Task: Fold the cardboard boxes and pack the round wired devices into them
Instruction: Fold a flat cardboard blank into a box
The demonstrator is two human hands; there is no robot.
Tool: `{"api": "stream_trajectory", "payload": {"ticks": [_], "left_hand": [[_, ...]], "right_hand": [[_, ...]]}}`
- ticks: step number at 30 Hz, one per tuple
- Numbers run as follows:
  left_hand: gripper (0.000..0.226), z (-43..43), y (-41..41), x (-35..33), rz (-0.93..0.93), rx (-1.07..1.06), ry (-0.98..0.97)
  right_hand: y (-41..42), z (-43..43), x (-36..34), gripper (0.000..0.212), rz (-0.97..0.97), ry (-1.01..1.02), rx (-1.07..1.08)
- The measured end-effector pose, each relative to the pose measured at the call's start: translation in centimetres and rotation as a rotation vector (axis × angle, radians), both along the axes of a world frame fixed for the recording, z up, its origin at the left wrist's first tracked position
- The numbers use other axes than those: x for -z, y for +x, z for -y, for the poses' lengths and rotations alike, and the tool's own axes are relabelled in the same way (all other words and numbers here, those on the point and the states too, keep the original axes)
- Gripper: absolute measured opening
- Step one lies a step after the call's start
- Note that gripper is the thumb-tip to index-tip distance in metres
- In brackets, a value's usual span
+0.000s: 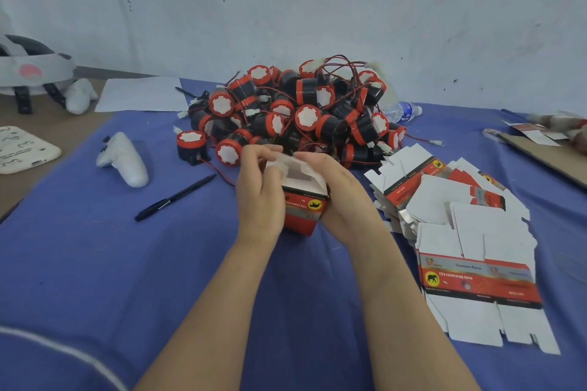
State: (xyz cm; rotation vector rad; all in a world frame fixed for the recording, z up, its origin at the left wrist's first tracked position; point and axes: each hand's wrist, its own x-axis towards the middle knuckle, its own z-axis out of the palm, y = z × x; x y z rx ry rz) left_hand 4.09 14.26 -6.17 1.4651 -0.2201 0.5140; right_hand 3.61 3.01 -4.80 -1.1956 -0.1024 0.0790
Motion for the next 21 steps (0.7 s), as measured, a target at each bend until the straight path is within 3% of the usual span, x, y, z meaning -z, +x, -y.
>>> {"api": "stream_trajectory", "payload": {"ticks": [1, 6, 14, 18, 21], "left_hand": [[0.011, 0.0, 0.0, 0.0, 0.011, -0.021, -0.048], [0.018, 0.0, 0.0, -0.1, 0.140, -0.169, -0.035], [0.024, 0.0, 0.2, 0.1, 0.318, -0.150, 0.050], [0.043, -0.1, 0.3, 0.1, 0.364, -0.140, 0.003], [0.057, 0.0, 0.0, -0.2, 0.402, -0.133, 0.033]], "right_hand": [[-0.1, 0.1, 0.0, 0.012, 0.013, -0.072, -0.003], [-0.4, 0.8, -0.3, 0.040, 0.026, -0.285, -0.114], [-1.0, 1.0, -1.0, 0.025, 0.088, -0.543, -0.008], [-1.7, 0.9, -1.7, 0.030, 0.092, -0.425, -0.078], [-1.7, 0.3, -1.8, 0.029, 0.137, -0.543, 0.062]]}}
